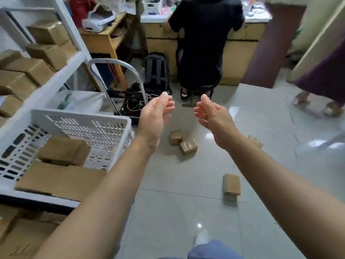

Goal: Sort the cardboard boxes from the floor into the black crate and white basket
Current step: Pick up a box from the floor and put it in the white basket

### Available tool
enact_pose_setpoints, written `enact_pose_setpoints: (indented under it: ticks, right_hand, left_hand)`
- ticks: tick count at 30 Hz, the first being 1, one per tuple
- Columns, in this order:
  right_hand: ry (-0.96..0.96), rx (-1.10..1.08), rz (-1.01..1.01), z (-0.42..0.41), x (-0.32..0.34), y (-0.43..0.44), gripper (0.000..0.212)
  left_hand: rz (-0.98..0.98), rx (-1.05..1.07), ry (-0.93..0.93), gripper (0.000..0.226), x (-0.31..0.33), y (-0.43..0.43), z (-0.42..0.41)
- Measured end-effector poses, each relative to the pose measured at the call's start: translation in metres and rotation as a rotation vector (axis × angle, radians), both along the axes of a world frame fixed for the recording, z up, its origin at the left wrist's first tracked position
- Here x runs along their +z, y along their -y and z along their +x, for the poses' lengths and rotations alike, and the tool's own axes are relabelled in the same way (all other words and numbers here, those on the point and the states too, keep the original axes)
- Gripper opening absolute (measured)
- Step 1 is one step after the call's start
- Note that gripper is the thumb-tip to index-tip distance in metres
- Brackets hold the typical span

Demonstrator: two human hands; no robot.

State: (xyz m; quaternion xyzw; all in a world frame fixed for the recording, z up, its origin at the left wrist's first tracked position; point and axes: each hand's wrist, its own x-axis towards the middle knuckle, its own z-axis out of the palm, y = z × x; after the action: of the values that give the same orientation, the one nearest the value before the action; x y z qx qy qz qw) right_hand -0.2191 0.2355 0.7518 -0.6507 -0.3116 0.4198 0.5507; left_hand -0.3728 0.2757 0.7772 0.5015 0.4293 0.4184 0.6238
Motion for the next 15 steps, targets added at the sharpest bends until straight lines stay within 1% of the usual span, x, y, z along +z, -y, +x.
enact_pose_setpoints:
  ticks: [7, 11, 15]
  right_hand:
    - [0.0, -0.324, -0.031, 0.15, -0.003, 0.051, 0.038]
    - [-0.029, -0.517, -0.027, 0.211, -0.004, 0.072, 0.036]
    - [-0.029, -0.601, -0.046, 0.253, -0.015, 0.074, 0.038]
  left_hand:
    - [-0.023, -0.288, -0.018, 0.03, -0.007, 0.009, 0.162]
    - [-0.008, -0.435, -0.039, 0.03, -0.011, 0.007, 0.229]
    - [-0.02, -0.521, -0.054, 0.03, -0.018, -0.01, 0.283]
